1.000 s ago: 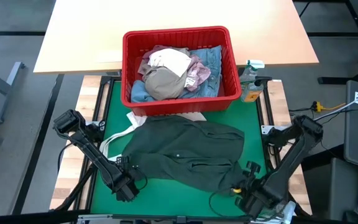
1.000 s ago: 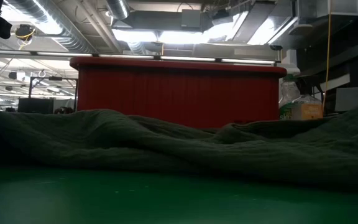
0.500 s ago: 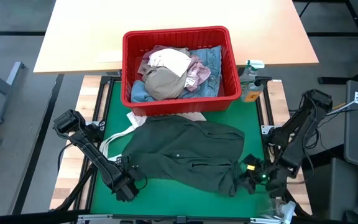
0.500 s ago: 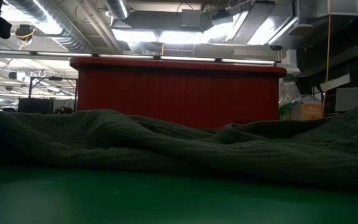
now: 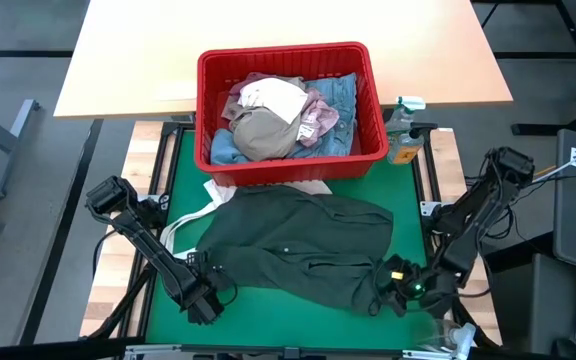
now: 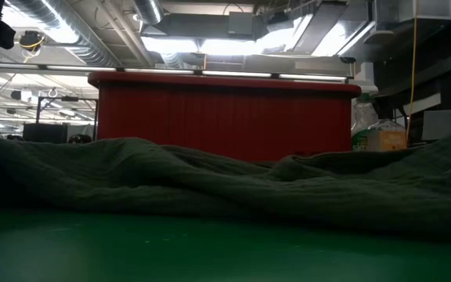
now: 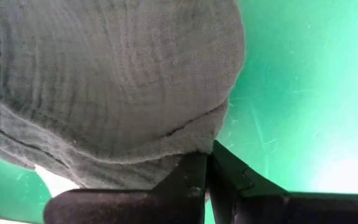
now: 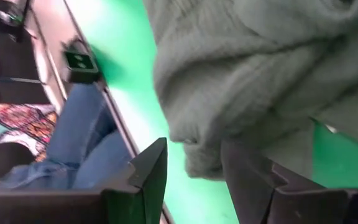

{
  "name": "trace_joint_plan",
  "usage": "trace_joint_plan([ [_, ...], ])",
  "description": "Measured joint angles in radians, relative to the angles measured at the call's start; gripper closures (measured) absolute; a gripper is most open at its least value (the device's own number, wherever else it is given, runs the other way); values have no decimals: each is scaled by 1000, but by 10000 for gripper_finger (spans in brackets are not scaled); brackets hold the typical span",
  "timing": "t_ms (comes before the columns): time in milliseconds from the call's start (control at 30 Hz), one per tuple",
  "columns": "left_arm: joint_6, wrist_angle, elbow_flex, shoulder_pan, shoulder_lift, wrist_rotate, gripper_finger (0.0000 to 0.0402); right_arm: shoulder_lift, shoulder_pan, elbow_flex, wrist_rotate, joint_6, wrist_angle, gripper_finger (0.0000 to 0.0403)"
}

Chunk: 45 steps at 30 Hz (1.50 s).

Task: Fold laundry
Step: Fold the green shirt

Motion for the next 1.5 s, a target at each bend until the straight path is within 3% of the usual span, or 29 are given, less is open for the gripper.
trace_joint_plan([
  [467,-8,1,0,0,0,0,401,176,0,0,12,-90,180,255],
  [567,-26,-1,0,0,-1,14,401,208,0,7,-7,-105,198,286],
  [733,-28,-28,0,0,-5,71,401,209,0,44,-69,-138,149,387],
  [900,-28,-65,0,-3,-5,144,401,194,0,127,-110,-167,-16,378],
  [1267,-23,-86,1,-11,-5,208,401,193,-1,383,-226,-155,-611,397],
  [1500,94,-74,2,-10,-5,237,401,193,-2,434,-274,-103,-784,398],
])
